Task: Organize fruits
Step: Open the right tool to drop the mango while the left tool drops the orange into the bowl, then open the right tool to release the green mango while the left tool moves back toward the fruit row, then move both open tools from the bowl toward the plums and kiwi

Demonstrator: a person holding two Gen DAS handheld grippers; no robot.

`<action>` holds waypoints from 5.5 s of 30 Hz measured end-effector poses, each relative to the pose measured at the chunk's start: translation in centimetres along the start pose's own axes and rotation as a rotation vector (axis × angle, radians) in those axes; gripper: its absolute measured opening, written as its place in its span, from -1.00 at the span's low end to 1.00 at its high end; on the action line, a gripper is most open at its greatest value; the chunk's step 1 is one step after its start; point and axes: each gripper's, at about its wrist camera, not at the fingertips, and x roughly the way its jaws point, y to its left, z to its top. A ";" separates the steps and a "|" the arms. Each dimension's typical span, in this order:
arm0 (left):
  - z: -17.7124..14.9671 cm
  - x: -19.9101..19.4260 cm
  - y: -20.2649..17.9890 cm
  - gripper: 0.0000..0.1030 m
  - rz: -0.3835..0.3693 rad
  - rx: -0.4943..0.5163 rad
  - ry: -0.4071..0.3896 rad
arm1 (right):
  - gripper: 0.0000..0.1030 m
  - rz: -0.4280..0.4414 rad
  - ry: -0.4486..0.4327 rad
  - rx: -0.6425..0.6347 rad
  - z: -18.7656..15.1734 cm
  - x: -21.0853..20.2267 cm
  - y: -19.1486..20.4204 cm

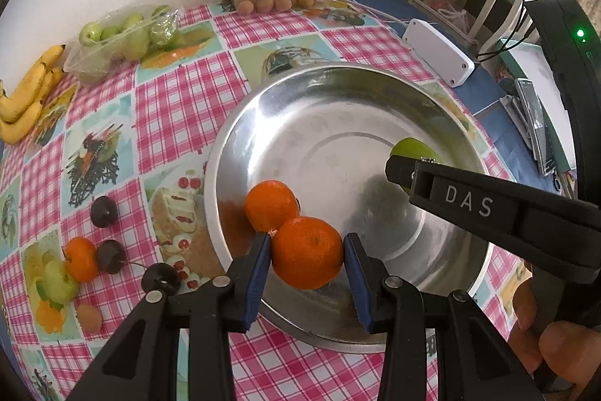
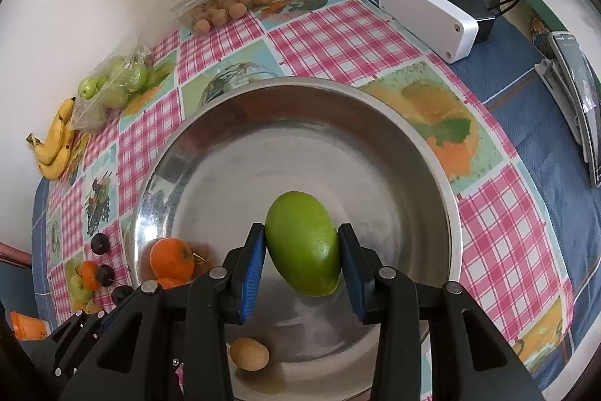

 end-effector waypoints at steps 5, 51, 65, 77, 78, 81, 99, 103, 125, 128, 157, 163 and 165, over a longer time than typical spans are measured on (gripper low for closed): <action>-0.1 0.4 0.2 -0.18 -0.006 -0.009 0.023 | -0.21 -0.003 0.016 0.006 -0.1 0.5 0.0; -1.2 -6.7 14.1 0.05 0.162 -0.481 -0.087 | -0.21 -0.006 -0.088 -0.230 -1.9 -3.6 6.1; -1.9 -5.7 14.4 0.15 0.175 -0.477 -0.040 | -0.19 -0.041 -0.050 -0.234 -2.1 -2.5 6.3; -2.5 -3.6 13.9 0.51 0.220 -0.447 0.032 | 0.29 -0.087 0.004 -0.242 -2.1 -0.6 6.1; -2.5 -3.5 13.9 0.52 0.222 -0.450 0.037 | 0.41 -0.086 0.004 -0.241 -2.1 -0.5 6.2; -2.6 -3.2 14.1 0.59 0.229 -0.452 0.050 | 0.45 -0.075 0.008 -0.244 -2.1 -0.3 6.3; -2.7 -3.8 14.9 1.00 0.314 -0.450 0.004 | 1.00 -0.080 -0.016 -0.301 -2.2 -0.3 7.4; -2.6 -4.1 14.9 1.00 0.312 -0.445 -0.010 | 1.00 -0.059 -0.021 -0.279 -2.0 -0.7 7.1; -3.1 -7.3 17.2 1.00 0.364 -0.457 -0.135 | 0.99 0.088 -0.005 -0.248 -2.5 -1.2 8.5; -3.3 -7.6 17.6 1.00 0.365 -0.466 -0.140 | 0.99 0.072 -0.016 -0.247 -2.5 -1.3 8.6; -6.0 -8.4 23.5 1.00 0.325 -0.598 -0.057 | 0.99 0.081 -0.074 -0.402 -4.5 -2.1 17.7; -6.6 -9.4 24.4 1.00 0.280 -0.636 -0.109 | 0.99 0.138 -0.030 -0.454 -5.6 -1.4 19.8; -6.8 -9.4 24.5 1.00 0.268 -0.646 -0.115 | 0.99 0.143 -0.015 -0.478 -6.0 -1.2 20.4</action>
